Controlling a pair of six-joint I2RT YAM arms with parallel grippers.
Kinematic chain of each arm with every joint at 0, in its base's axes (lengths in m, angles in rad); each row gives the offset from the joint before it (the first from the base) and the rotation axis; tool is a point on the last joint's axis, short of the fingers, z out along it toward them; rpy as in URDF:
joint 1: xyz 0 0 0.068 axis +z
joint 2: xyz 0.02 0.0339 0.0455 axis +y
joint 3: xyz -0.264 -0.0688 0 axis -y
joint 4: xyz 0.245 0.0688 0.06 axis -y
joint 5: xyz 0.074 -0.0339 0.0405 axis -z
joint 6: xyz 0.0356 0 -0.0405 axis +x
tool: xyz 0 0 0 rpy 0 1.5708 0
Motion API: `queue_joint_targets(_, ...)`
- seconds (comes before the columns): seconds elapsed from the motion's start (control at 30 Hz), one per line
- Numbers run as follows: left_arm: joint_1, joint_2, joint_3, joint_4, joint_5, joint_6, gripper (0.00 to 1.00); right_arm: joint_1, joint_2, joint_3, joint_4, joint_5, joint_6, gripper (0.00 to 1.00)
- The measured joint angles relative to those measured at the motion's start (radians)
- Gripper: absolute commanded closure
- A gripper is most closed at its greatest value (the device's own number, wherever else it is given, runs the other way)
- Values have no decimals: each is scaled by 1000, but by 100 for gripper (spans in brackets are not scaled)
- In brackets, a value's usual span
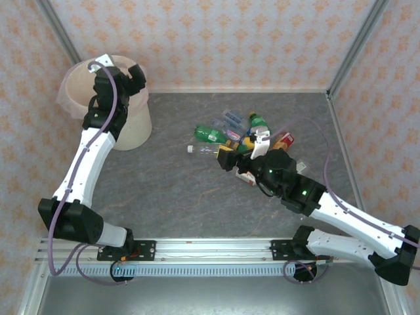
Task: Put the plastic bottles in the bin
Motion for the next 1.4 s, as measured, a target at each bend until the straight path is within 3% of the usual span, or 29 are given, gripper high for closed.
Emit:
queue_joint_targets(0.33,-224,-126,-282,93,79,-42,1,-131,38,-169,-24,-17,93,0)
queue_joint_targets(0.73,-464,-235,-625,269,108,-159,1,-314,209,-224,-19,-169,129,0)
queue_joint_targets(0.93,-501,-281,-732,352,127,-209,1,-401,327,-226,-3,-246,129,0)
queue_joint_targets(1.4,-503,-318,-807,405,129,-261,1,-402,373,-303,41,-363,125,0)
